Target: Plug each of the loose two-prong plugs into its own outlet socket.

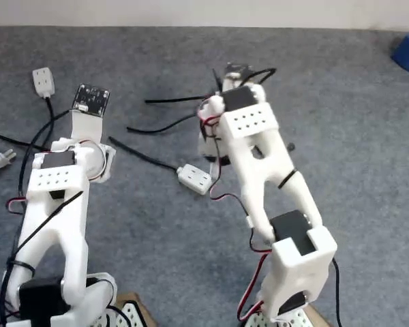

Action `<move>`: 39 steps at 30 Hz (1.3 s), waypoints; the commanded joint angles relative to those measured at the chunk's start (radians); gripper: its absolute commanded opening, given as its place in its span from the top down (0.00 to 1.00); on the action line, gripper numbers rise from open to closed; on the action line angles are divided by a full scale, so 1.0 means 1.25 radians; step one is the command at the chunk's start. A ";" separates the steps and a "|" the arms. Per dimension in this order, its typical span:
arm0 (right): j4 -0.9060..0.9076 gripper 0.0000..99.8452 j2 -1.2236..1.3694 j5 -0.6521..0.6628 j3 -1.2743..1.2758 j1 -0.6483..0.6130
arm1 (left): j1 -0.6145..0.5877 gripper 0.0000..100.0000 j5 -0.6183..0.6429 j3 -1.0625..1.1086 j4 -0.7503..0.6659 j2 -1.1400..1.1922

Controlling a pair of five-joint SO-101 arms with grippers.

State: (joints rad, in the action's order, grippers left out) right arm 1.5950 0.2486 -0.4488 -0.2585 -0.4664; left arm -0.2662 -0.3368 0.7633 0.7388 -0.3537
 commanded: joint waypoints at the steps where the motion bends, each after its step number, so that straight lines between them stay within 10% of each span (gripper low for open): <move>1: 0.018 0.99 -0.018 -0.037 -0.010 -0.048 | -0.004 0.73 0.009 -0.003 -0.014 -0.031; 17: -0.036 0.99 -0.010 -0.129 -0.002 -0.068 | -0.010 0.73 0.006 -0.002 -0.014 -0.031; 27: -0.015 0.99 -0.013 -0.401 0.050 -0.062 | -0.009 0.73 0.005 -0.002 -0.014 -0.031; 39: -0.017 0.99 -0.017 -0.412 0.063 -0.050 | -0.009 0.73 0.004 -0.002 -0.014 -0.031</move>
State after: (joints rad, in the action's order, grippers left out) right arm 1.5673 0.2486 -0.9551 -0.1619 -0.5462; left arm -0.2662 -0.3368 0.7633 0.7388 -0.3537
